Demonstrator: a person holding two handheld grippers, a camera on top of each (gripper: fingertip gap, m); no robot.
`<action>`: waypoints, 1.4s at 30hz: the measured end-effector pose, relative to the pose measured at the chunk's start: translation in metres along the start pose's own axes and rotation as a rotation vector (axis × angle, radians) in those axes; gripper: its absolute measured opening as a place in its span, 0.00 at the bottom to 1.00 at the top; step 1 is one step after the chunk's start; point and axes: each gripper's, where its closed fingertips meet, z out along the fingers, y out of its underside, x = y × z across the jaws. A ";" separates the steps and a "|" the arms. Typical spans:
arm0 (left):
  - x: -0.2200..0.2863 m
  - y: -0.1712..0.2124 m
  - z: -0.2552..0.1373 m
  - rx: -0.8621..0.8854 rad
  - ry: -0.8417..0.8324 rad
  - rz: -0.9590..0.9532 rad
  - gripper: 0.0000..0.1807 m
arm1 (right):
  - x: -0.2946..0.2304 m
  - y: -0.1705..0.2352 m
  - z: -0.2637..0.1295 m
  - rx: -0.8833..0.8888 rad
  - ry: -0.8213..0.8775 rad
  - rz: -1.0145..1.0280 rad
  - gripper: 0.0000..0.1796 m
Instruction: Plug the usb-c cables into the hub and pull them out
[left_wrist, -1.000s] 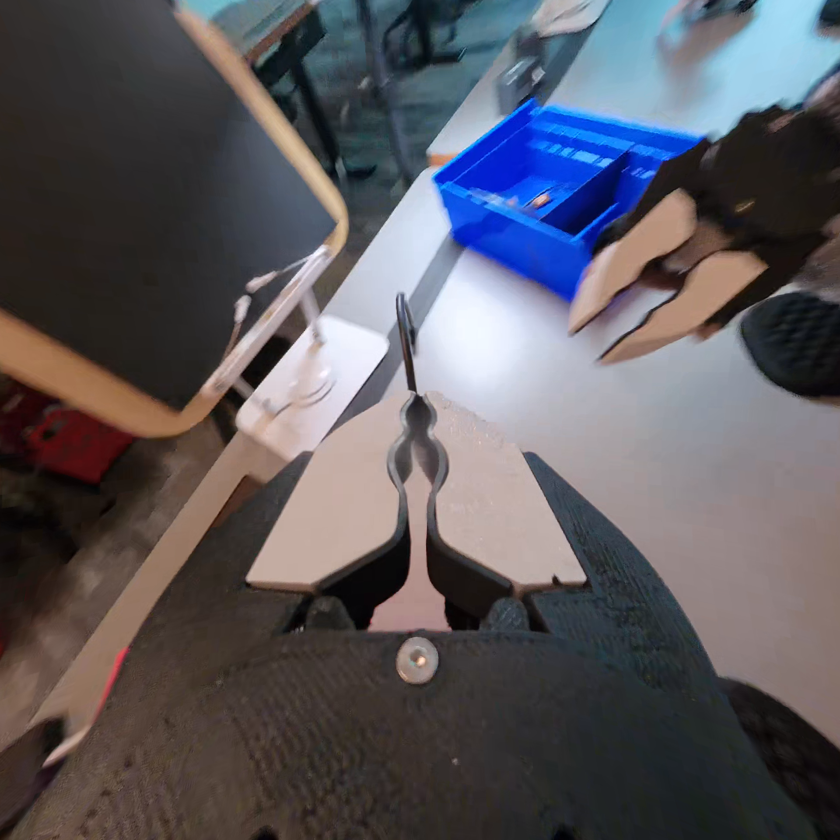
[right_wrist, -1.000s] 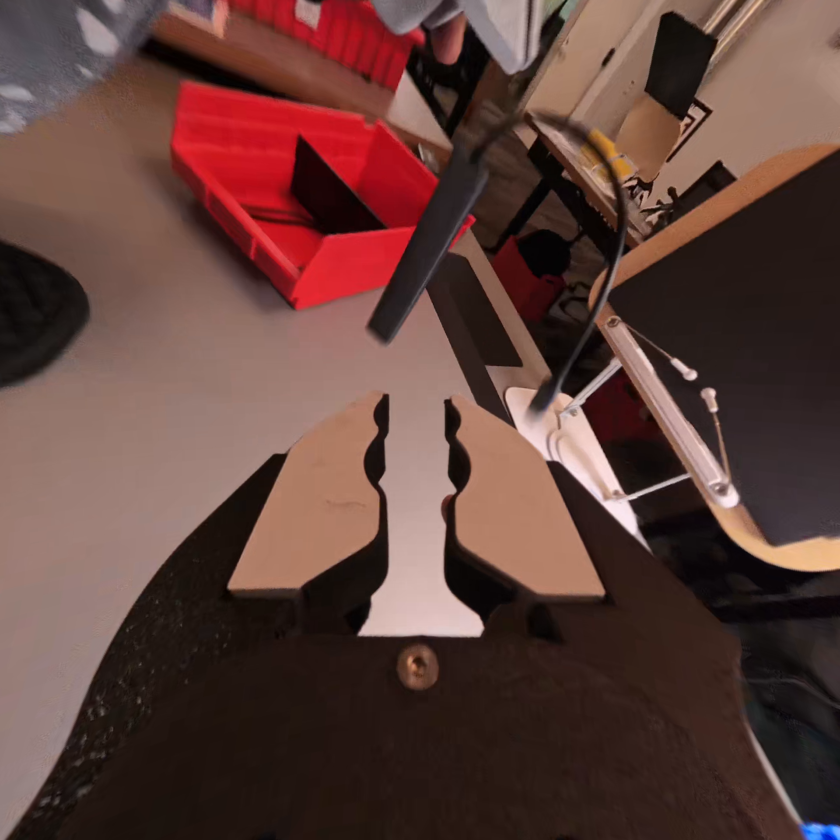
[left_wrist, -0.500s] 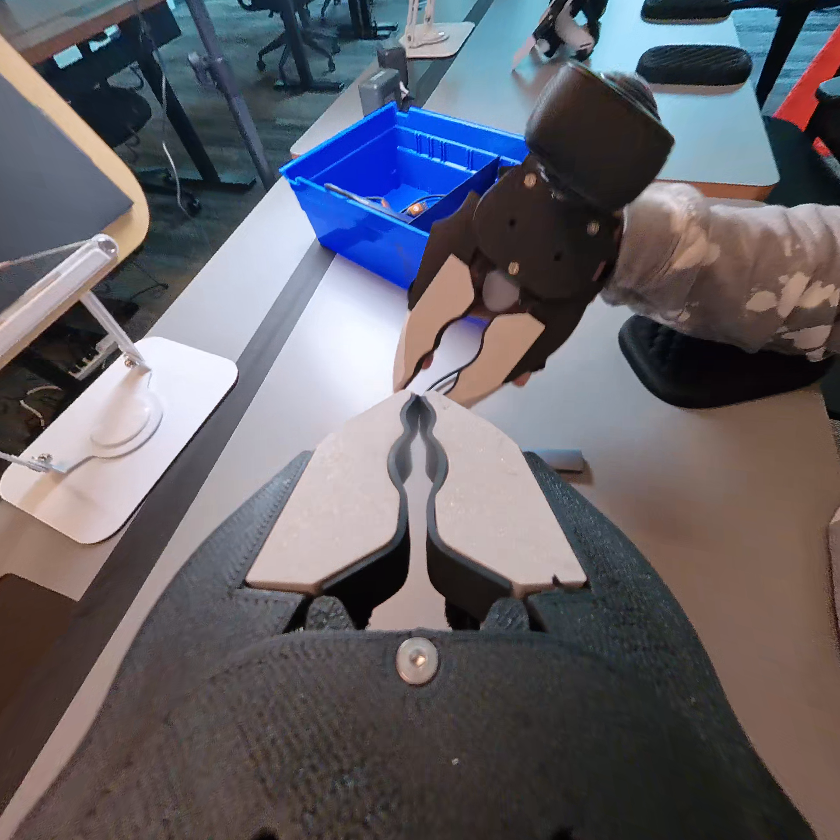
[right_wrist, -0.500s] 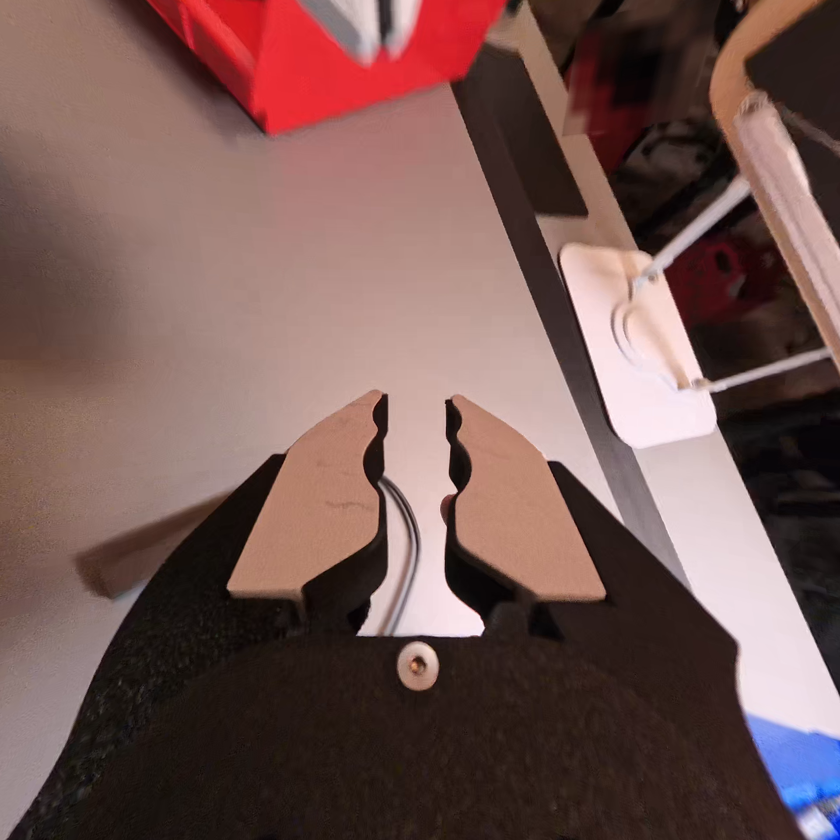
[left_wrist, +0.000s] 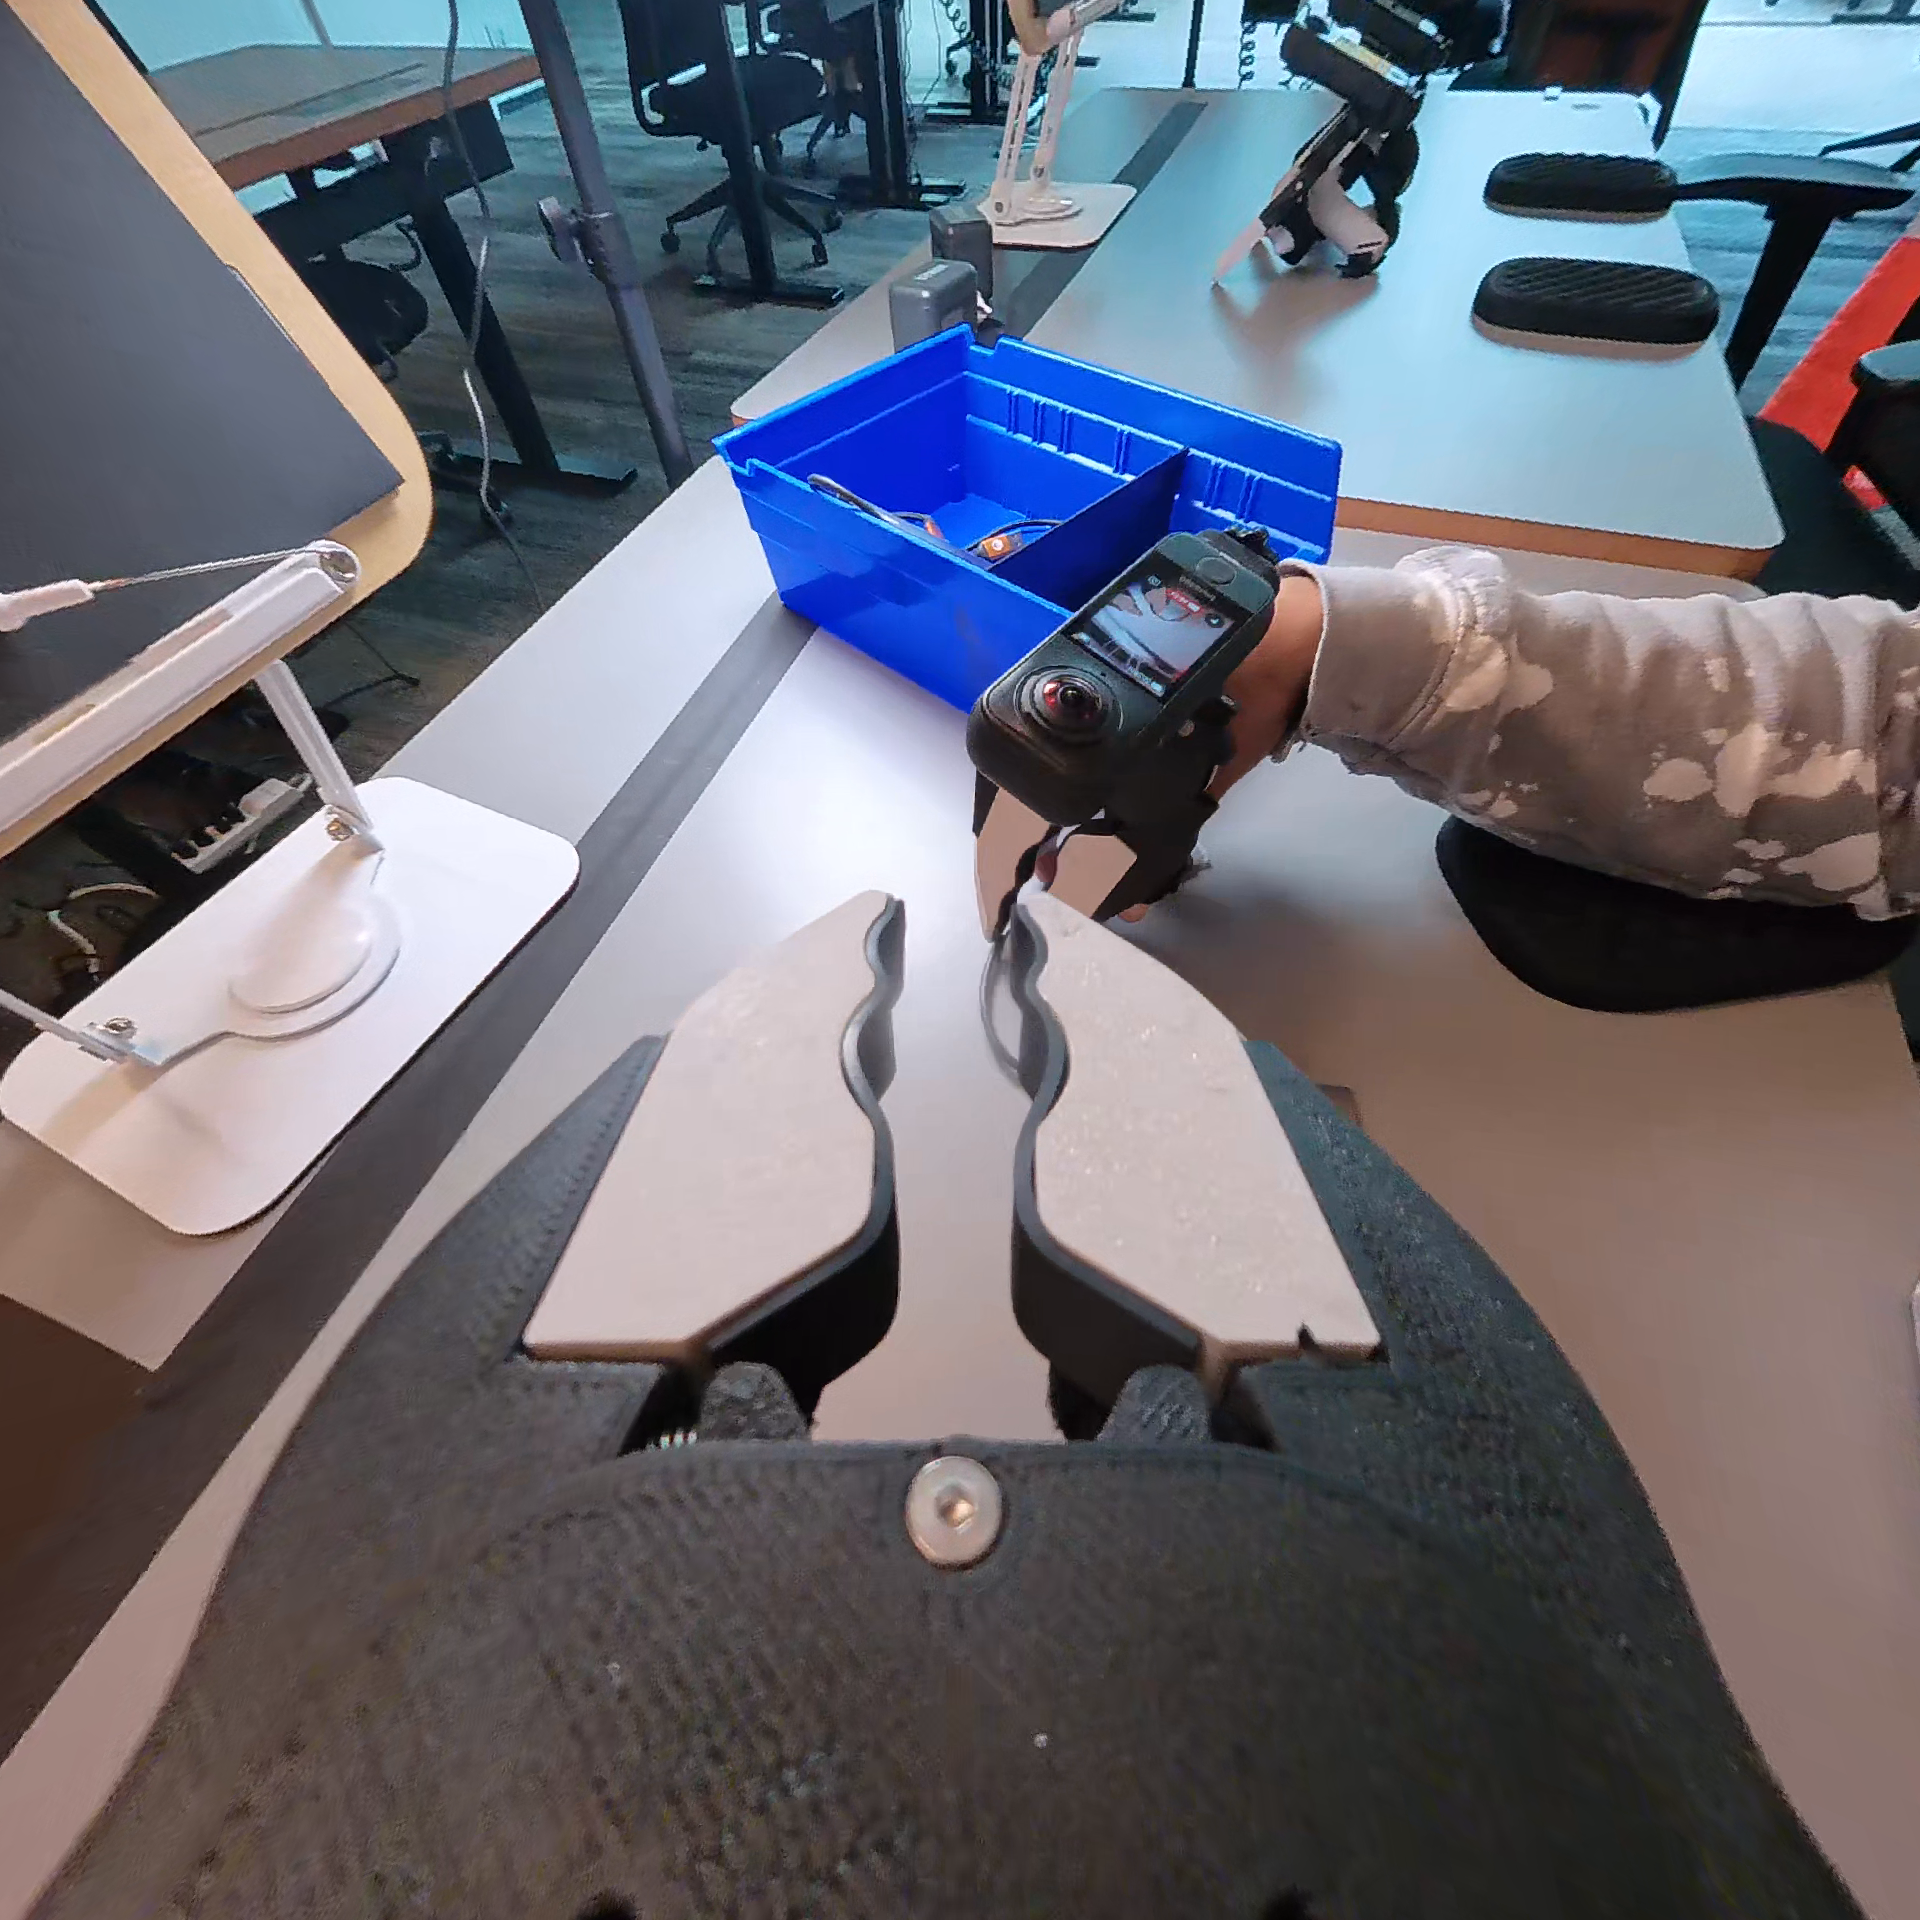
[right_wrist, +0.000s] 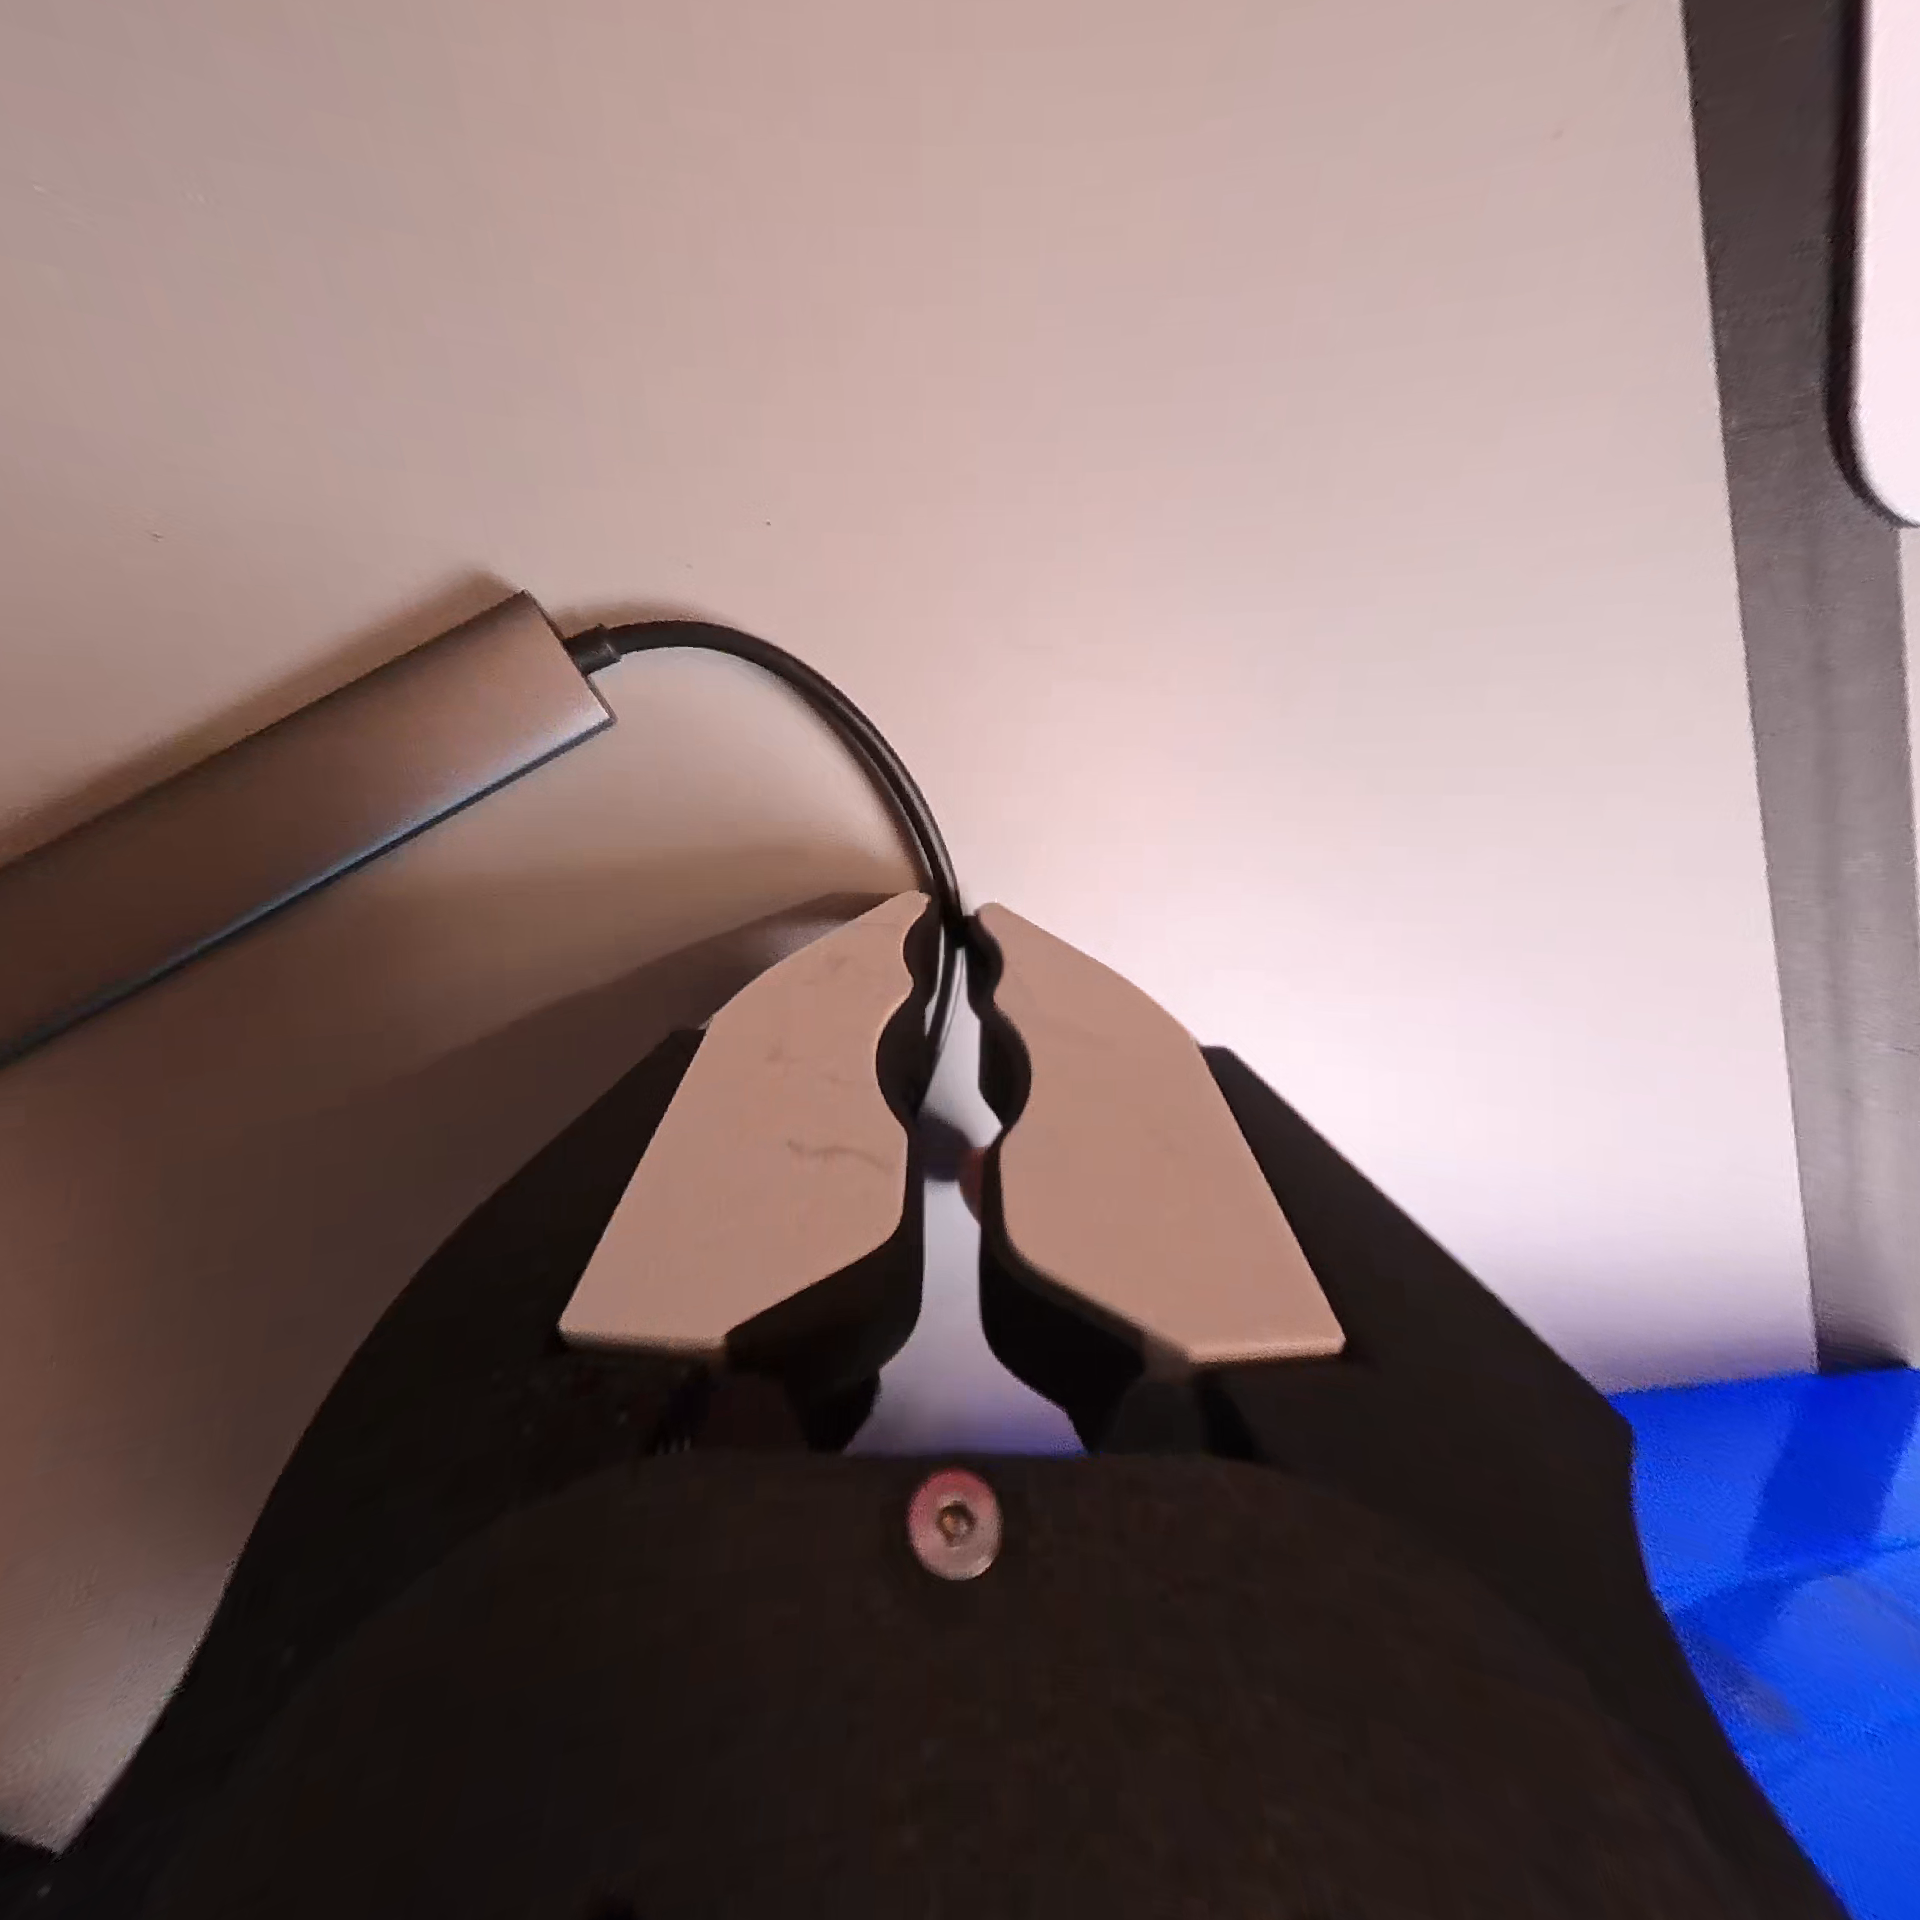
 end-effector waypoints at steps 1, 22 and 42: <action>0.001 0.002 0.002 -0.002 0.015 -0.012 0.11 | 0.000 0.000 0.000 -0.003 0.004 -0.011 0.02; 0.032 0.037 0.047 -0.001 0.238 0.043 0.21 | 0.000 -0.107 -0.201 0.791 0.215 -0.017 0.02; 0.050 -0.003 0.014 0.147 0.109 0.439 0.06 | -0.040 -0.112 -0.205 0.879 0.023 -0.162 0.24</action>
